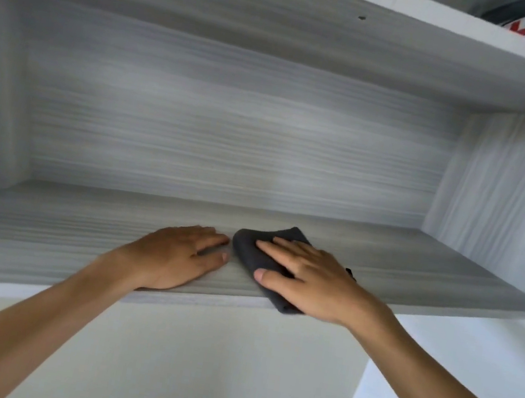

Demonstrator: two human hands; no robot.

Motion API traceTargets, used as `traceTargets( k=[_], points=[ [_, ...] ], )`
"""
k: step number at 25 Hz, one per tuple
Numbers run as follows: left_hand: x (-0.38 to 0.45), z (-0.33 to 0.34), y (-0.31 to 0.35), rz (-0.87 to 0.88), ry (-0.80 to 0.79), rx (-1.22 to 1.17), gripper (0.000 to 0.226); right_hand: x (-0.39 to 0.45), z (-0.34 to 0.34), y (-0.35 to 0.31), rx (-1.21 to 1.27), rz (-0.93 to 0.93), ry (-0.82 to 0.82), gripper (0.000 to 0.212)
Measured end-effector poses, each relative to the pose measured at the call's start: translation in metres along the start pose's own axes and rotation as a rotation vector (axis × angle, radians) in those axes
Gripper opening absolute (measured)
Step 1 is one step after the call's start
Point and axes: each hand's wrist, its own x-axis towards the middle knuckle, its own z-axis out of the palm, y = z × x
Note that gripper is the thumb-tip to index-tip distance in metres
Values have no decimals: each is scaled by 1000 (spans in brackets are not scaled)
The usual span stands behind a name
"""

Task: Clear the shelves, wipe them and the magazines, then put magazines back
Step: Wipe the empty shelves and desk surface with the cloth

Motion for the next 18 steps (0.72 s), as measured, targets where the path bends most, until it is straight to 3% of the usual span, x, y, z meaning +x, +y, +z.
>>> traceTargets(
  k=[2, 7, 10, 12, 15, 18],
  points=[
    [0, 0, 0, 5, 6, 5, 57, -10, -7, 17, 65, -28, -22, 61],
    [-1, 0, -2, 14, 47, -23, 57, 39, -23, 107, -14, 332, -120, 74],
    [0, 0, -3, 3, 69, -33, 57, 84, -18, 109, -45, 417, -146, 77],
    [1, 0, -4, -14, 84, -43, 57, 104, -11, 81, -38, 341, -128, 72],
    [3, 0, -4, -30, 120, -64, 55, 104, 1, 28, -17, 57, -143, 64],
    [2, -1, -1, -22, 145, -64, 52, 91, -1, 28, 78, -110, -201, 57]
  ],
)
